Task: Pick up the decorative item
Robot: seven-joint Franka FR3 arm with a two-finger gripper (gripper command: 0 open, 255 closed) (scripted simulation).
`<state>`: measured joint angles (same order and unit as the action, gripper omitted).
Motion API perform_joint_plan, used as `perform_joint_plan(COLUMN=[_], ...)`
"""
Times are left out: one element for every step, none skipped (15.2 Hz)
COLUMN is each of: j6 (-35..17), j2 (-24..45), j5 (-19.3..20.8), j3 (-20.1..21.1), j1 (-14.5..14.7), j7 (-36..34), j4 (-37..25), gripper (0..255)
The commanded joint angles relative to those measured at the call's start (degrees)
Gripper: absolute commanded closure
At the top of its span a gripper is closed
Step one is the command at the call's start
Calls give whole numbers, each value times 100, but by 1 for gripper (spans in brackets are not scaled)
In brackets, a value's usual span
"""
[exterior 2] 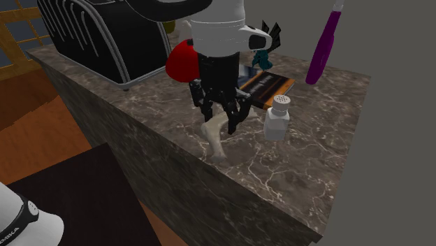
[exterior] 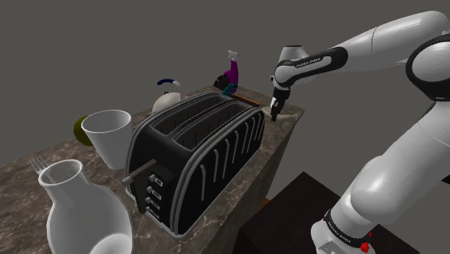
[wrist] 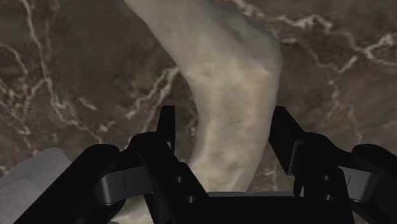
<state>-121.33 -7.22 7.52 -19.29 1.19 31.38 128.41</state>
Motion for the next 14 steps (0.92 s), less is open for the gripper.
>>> perform_joint_plan(j6=[-7, -11, -13, -17, -15, -12, -12, -11, 68, 147, 225, 303, 382, 460], j2=[6, 7, 14, 15, 15, 19, 18, 14, -20, -52, -81, -110, -138, -164], j5=[1, 1, -2, -1, -2, -3, -3, -2, 4, 10, 14, 18, 22, 25], j3=[-1, -1, -2, -3, -4, -2, -3, -3, 3, 8, 13, 18, 24, 29], j1=[0, 0, 0, -1, -2, 0, -1, -2, -1, 0, 2, 3, 4, 6], j7=[-1, -1, 1, 3, 5, 3, 4, 4, 2, 0, 0, -1, -1, -1], j4=[10, 13, 8, 12, 9, 2, 3, 6, -40, -88, -138, -188, -240, -292], gripper=[255, 255, 255, 255, 255, 255, 255, 255, 255, 255, 255, 255, 255, 255])
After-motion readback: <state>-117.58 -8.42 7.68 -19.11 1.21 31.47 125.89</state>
